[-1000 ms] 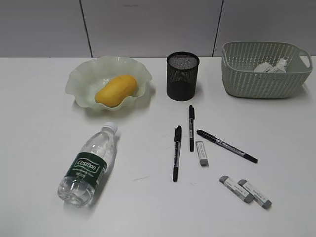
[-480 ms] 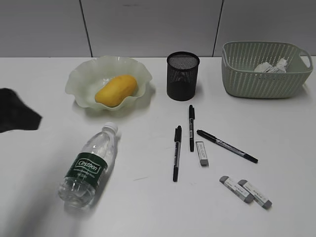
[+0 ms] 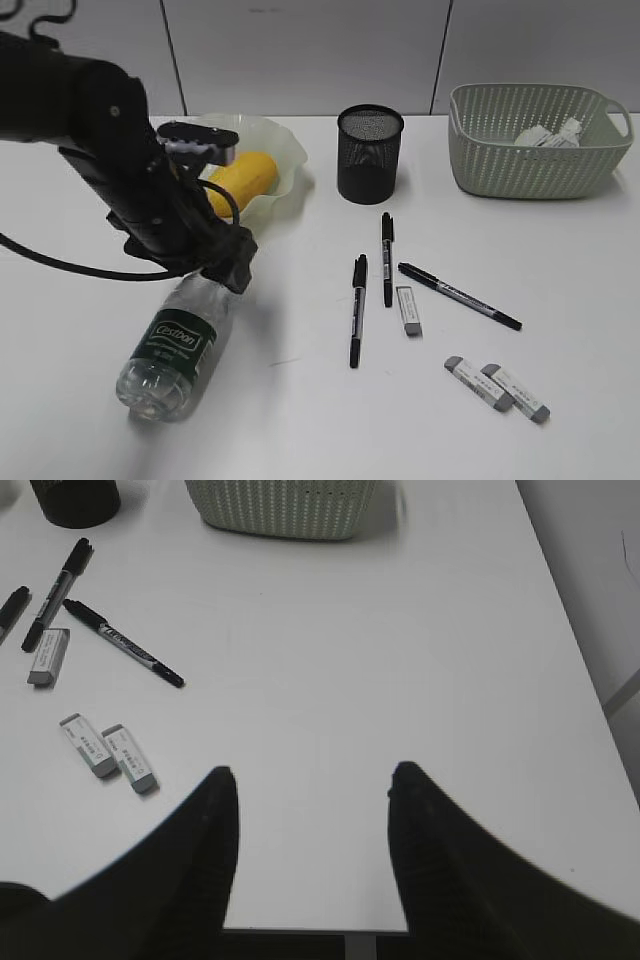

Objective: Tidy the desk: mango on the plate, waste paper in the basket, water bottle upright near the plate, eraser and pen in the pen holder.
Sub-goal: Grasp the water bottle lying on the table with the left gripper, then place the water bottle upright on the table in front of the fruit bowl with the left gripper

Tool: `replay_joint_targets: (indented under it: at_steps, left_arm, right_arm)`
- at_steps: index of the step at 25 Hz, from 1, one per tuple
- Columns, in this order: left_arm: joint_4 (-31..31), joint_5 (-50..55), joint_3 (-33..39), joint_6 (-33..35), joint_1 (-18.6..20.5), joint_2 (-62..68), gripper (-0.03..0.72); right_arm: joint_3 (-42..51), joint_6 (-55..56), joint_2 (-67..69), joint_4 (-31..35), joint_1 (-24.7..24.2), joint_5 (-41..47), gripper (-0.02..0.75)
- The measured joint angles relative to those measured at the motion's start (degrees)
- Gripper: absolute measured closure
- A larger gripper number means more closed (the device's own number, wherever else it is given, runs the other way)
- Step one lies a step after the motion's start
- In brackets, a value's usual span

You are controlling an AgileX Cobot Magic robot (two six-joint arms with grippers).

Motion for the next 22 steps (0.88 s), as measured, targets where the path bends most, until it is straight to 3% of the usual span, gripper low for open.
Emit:
replay_joint_targets:
  at_steps: [5, 8, 11, 13, 16, 20, 22]
  left_arm:
    - [3.03, -0.82, -1.56, -3.67, -0.05, 5.83, 0.113]
    - [5.16, -0.65, -1.56, -5.94, -0.05, 6.57, 0.286]
    - [5.84, -1.82, -0.34, -6.52, -0.05, 4.04, 0.289]
    - [6.51, -6.42, 4.29, -6.57, -0.05, -1.53, 0.290]
    - [7.11, -20.09, 16.95, -6.64, 0.17, -13.90, 0.301]
    - [11.61, -52.41, 36.46, -4.95, 3.41, -27.26, 0.312]
    - [11.22, -65.63, 41.46, -0.81, 5.79, -28.23, 0.312]
  right_arm:
    - [0.00, 0.00, 0.00, 0.00, 0.00, 0.00, 0.344]
    - [0.00, 0.00, 0.00, 0.00, 0.00, 0.00, 0.344]
    - [0.00, 0.00, 0.00, 0.00, 0.00, 0.00, 0.344]
    - [0.00, 0.00, 0.00, 0.00, 0.00, 0.00, 0.344]
    - [0.00, 0.00, 0.00, 0.00, 0.00, 0.00, 0.344]
    - [0.00, 0.00, 0.00, 0.00, 0.00, 0.00, 0.344]
    - [0.00, 0.00, 0.00, 0.00, 0.00, 0.00, 0.344]
